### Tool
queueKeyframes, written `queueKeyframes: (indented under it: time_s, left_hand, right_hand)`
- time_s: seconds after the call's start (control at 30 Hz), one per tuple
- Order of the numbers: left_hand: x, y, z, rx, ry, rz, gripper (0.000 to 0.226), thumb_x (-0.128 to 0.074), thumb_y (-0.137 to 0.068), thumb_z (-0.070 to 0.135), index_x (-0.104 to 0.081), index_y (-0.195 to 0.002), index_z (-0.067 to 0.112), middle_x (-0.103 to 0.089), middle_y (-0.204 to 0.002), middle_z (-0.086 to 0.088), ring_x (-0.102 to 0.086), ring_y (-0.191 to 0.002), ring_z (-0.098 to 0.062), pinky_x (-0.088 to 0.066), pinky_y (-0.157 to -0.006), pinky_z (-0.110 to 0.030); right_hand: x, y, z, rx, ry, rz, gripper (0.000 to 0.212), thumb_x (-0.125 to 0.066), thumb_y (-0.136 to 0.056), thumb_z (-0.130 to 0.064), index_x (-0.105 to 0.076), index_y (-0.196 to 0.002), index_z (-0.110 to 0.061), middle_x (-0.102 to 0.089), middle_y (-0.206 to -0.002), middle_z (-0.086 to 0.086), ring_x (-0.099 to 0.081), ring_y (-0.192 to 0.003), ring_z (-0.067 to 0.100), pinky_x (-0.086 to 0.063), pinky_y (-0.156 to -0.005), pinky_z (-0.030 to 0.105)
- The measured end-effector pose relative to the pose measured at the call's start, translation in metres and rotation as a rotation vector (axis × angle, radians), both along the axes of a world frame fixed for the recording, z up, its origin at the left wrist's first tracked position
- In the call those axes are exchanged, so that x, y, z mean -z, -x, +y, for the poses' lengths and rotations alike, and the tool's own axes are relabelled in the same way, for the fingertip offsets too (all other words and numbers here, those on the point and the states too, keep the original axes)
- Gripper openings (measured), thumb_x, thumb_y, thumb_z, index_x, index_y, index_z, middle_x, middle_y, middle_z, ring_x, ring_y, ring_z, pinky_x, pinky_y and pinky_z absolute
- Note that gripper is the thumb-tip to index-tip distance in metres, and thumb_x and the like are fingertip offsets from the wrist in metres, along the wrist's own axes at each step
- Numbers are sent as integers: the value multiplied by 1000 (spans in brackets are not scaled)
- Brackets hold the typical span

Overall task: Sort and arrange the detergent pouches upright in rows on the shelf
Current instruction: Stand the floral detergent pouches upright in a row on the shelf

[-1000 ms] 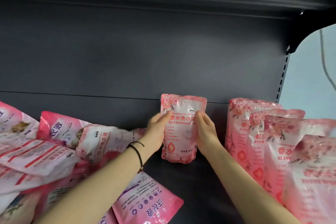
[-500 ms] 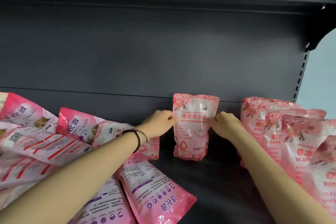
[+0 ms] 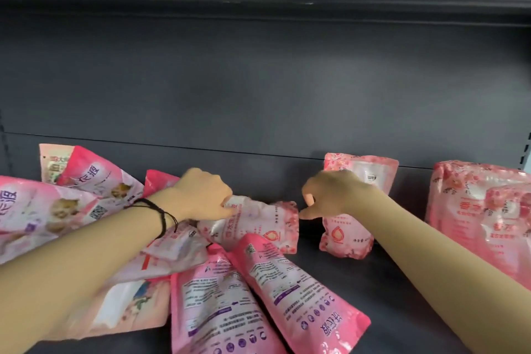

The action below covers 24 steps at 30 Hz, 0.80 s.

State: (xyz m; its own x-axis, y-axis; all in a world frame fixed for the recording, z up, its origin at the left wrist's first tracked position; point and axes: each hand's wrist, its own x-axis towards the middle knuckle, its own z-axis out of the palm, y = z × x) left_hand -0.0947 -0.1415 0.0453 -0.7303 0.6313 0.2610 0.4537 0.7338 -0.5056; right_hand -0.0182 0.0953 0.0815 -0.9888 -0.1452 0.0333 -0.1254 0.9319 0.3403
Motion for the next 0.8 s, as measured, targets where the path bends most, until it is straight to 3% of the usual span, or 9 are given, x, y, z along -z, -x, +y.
queueKeyframes:
  time_s: [0.27,0.4,0.5,0.6,0.7,0.8]
  left_hand:
    - [12,42,-69,-65,-97,-50,50,-37,-88,60,-57,-72,17,-53,-65,3,-57,-70,-23,-32,-56,-27]
    - [23,70,-73,-102,-296,-332,59,-39,-87,65,-40,-53,17,-42,-51,5,-40,-50,-13,-25,-49,-27]
    - [37,82,-58,-82,-510,-543,55,-50,-89,53,-39,-48,18,-38,-44,5,-34,-45,-13,-23,-46,-27]
    - [45,89,-45,-127,-740,-644,41,-64,-83,40,-48,-52,19,-44,-47,5,-40,-48,-11,-29,-47,-24]
    - [50,90,-41,-124,-948,-750,30,-71,-83,28,-53,-62,17,-49,-58,3,-43,-53,-9,-32,-47,-21]
    - [51,87,-39,-30,-1079,-812,27,-65,-89,19,-47,-70,17,-45,-64,0,-39,-54,-11,-31,-46,-21]
  right_hand:
    - [14,48,-82,-89,-4,48,38,-53,-91,-49,-65,-113,-21,-66,-106,0,-63,-98,24,-43,-69,28]
    - [22,72,-106,-107,9,50,39,-52,-92,-48,-64,-113,-18,-66,-109,2,-63,-100,24,-47,-73,31]
    - [25,86,-113,-105,74,43,36,-52,-92,-46,-63,-115,-20,-65,-110,1,-62,-101,24,-48,-75,33]
    - [29,100,-111,-95,227,19,29,-53,-90,-45,-64,-108,-25,-66,-108,-4,-62,-98,21,-52,-80,35]
    - [34,114,-102,-78,527,19,21,-56,-89,-43,-65,-100,-28,-68,-104,-6,-62,-96,17,-53,-85,36]
    - [40,125,-91,-86,746,72,18,-58,-90,-36,-67,-99,-23,-70,-99,-6,-61,-91,13,-49,-81,25]
